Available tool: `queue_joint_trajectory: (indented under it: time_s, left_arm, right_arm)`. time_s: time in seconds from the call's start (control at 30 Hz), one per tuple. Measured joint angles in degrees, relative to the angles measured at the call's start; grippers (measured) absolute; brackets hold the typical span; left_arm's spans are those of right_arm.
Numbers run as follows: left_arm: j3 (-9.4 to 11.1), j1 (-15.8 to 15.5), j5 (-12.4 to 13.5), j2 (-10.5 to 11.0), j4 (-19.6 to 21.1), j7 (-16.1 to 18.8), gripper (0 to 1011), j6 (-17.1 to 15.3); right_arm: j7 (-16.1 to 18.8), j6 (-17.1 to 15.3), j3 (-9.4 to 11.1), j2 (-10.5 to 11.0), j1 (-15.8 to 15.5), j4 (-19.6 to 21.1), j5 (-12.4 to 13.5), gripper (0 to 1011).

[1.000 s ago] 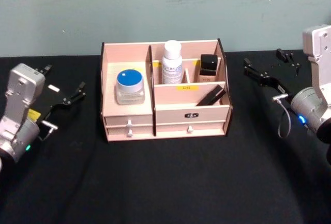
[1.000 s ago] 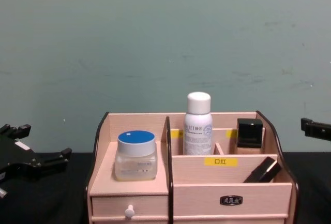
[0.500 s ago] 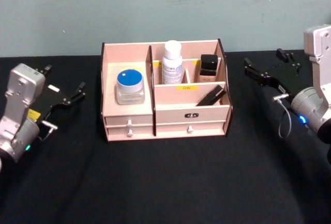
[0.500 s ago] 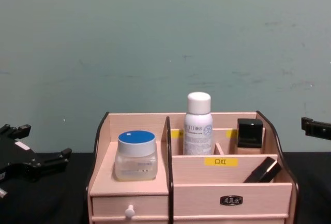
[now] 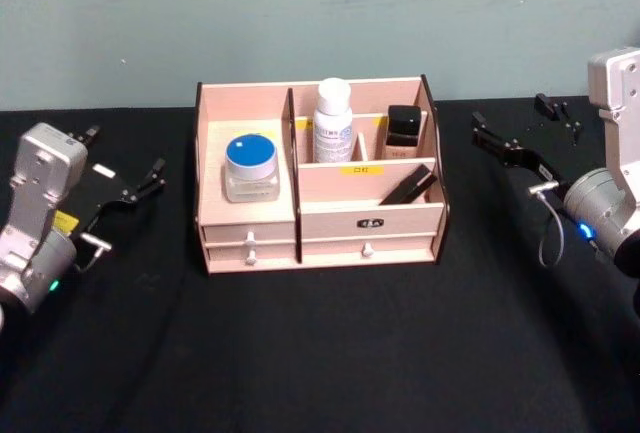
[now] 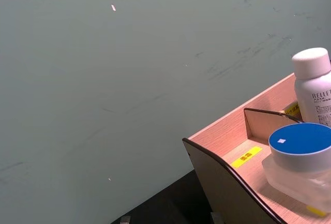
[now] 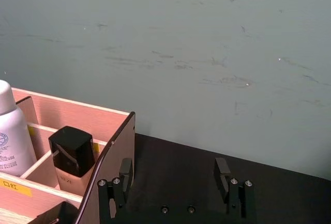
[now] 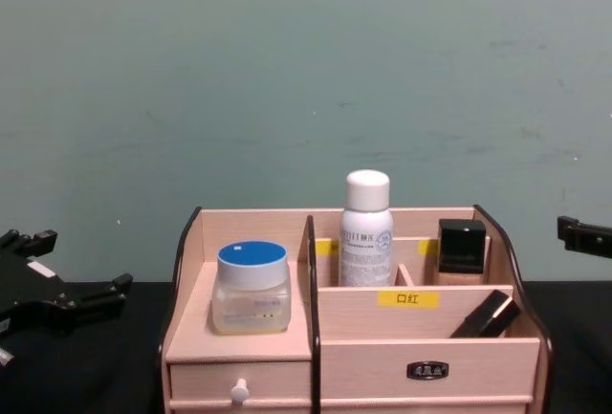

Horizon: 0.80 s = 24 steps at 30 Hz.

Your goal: Pick up the facial cleanser and watermelon frost from the table and place them into the tiered storage box.

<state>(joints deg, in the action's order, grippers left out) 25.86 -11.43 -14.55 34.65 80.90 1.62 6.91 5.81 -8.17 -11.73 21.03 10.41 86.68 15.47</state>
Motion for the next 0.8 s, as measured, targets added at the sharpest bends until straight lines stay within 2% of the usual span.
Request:
queue_joint_trajectory:
  time_s: [0.8]
  left_arm:
    - [0.0, 0.0, 0.0, 0.0, 0.0, 0.0, 1001, 0.0]
  right_arm:
    - [0.0, 0.0, 0.0, 0.0, 0.0, 0.0, 0.0, 1002]
